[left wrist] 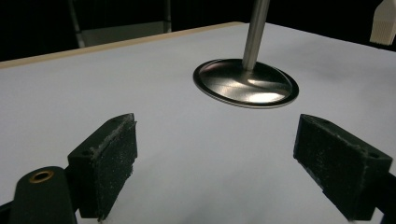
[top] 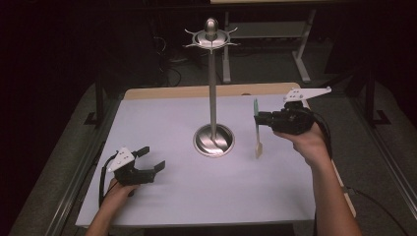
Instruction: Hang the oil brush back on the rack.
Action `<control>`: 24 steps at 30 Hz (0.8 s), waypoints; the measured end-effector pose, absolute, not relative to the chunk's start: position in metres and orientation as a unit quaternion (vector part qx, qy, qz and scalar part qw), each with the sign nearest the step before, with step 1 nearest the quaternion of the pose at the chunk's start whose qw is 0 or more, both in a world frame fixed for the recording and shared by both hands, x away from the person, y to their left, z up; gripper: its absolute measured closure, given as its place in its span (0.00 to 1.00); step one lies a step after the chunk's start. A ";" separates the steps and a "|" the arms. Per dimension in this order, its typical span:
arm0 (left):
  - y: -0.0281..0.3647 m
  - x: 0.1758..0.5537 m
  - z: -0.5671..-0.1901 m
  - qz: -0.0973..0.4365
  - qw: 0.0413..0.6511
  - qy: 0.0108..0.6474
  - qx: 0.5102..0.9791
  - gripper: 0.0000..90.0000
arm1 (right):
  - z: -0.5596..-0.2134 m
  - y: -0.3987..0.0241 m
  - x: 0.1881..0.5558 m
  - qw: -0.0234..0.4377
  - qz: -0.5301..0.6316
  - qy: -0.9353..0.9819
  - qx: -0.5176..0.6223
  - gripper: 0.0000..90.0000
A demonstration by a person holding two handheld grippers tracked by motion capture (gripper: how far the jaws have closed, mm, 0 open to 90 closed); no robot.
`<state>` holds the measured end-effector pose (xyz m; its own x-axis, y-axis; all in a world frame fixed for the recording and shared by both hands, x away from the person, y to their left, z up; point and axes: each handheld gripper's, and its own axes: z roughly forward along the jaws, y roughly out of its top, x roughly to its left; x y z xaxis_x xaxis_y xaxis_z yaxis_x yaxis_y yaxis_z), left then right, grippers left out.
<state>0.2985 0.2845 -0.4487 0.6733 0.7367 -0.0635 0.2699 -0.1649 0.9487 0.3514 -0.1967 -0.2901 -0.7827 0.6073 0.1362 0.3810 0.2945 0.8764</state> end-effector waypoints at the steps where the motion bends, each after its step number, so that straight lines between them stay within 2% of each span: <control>1: 0.284 0.299 -0.449 0.213 0.547 0.343 0.733 0.14 | -0.286 -0.197 0.352 0.112 0.508 0.796 0.308 0.86; 24: 0.285 0.298 -0.448 0.213 0.546 0.341 0.735 0.14 | -0.196 -0.179 0.368 0.143 0.550 0.784 0.250 0.86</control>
